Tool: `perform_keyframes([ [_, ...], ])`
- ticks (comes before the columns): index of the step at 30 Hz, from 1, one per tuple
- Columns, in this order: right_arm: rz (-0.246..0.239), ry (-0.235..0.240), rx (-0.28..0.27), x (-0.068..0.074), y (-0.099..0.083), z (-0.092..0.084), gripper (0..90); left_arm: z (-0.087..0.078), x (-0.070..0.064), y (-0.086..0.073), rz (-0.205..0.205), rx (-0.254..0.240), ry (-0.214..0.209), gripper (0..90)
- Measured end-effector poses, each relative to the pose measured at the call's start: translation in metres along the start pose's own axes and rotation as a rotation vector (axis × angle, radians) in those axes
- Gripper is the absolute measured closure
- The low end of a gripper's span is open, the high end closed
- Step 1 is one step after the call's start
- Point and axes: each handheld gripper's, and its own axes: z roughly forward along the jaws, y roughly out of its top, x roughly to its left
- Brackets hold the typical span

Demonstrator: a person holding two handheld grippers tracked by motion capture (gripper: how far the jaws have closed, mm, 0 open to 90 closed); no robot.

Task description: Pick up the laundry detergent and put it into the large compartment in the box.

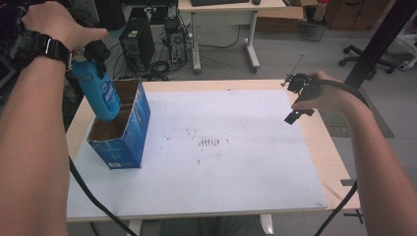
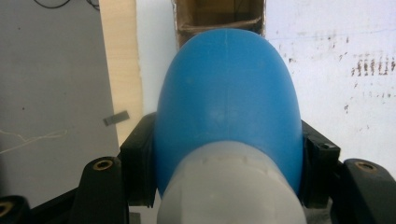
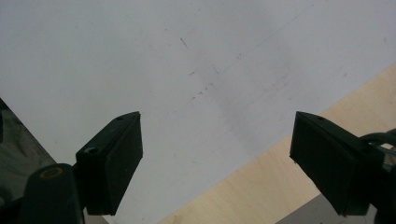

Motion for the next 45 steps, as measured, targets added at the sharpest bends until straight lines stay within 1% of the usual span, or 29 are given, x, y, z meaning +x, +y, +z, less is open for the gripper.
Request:
perform_keyframes([
  [5, -0.004, 0.0, 0.003, 0.001, 0.001, 0.0, 17.0, 0.001, 0.0, 0.0, 0.001, -0.004, -0.001, 37.4],
  [8, -0.002, -0.001, 0.004, 0.001, 0.0, 0.0, 16.9, 0.004, 0.0, 0.0, 0.005, 0.01, 0.005, 37.4],
  [10, -0.001, -0.001, 0.008, 0.001, -0.001, 0.0, 17.0, 0.005, 0.0, 0.001, -0.002, 0.003, 0.006, 37.4],
  [11, 0.001, -0.001, 0.009, 0.001, -0.001, 0.0, 17.0, 0.006, 0.0, 0.001, 0.001, 0.011, 0.006, 37.4],
  [15, 0.002, -0.001, 0.008, 0.0, -0.002, 0.001, 17.0, 0.009, -0.001, 0.002, 0.002, 0.01, 0.005, 37.4],
  [21, 0.001, 0.001, 0.013, 0.0, -0.001, 0.002, 16.9, 0.02, -0.001, 0.003, 0.005, 0.021, 0.001, 37.4],
  [22, 0.001, 0.001, 0.015, 0.0, -0.001, 0.003, 17.0, 0.026, -0.001, 0.004, 0.007, 0.029, -0.002, 37.4],
  [24, 0.002, 0.001, 0.014, 0.0, -0.001, 0.003, 17.0, 0.028, -0.001, 0.004, 0.008, 0.036, -0.004, 37.4],
  [30, 0.003, 0.002, 0.017, 0.0, -0.002, 0.004, 17.0, 0.042, -0.002, 0.006, 0.009, 0.051, 0.003, 37.4],
  [34, 0.005, 0.004, 0.018, 0.0, -0.002, 0.005, 17.0, 0.048, -0.002, 0.006, 0.008, 0.053, -0.001, 37.4],
  [36, -0.003, 0.003, 0.019, -0.001, -0.002, 0.005, 17.0, 0.052, -0.002, 0.006, 0.01, 0.059, -0.006, 37.4],
  [37, 0.004, 0.005, 0.019, 0.0, -0.002, 0.006, 17.0, 0.054, -0.002, 0.006, 0.007, 0.058, -0.009, 37.4],
  [40, 0.002, 0.004, 0.019, -0.001, -0.003, 0.007, 16.9, 0.061, -0.004, 0.006, 0.012, 0.073, -0.01, 37.4],
  [45, 0.007, 0.005, 0.023, 0.0, -0.003, 0.007, 17.0, 0.071, -0.005, 0.006, 0.015, 0.081, -0.011, 37.4],
])
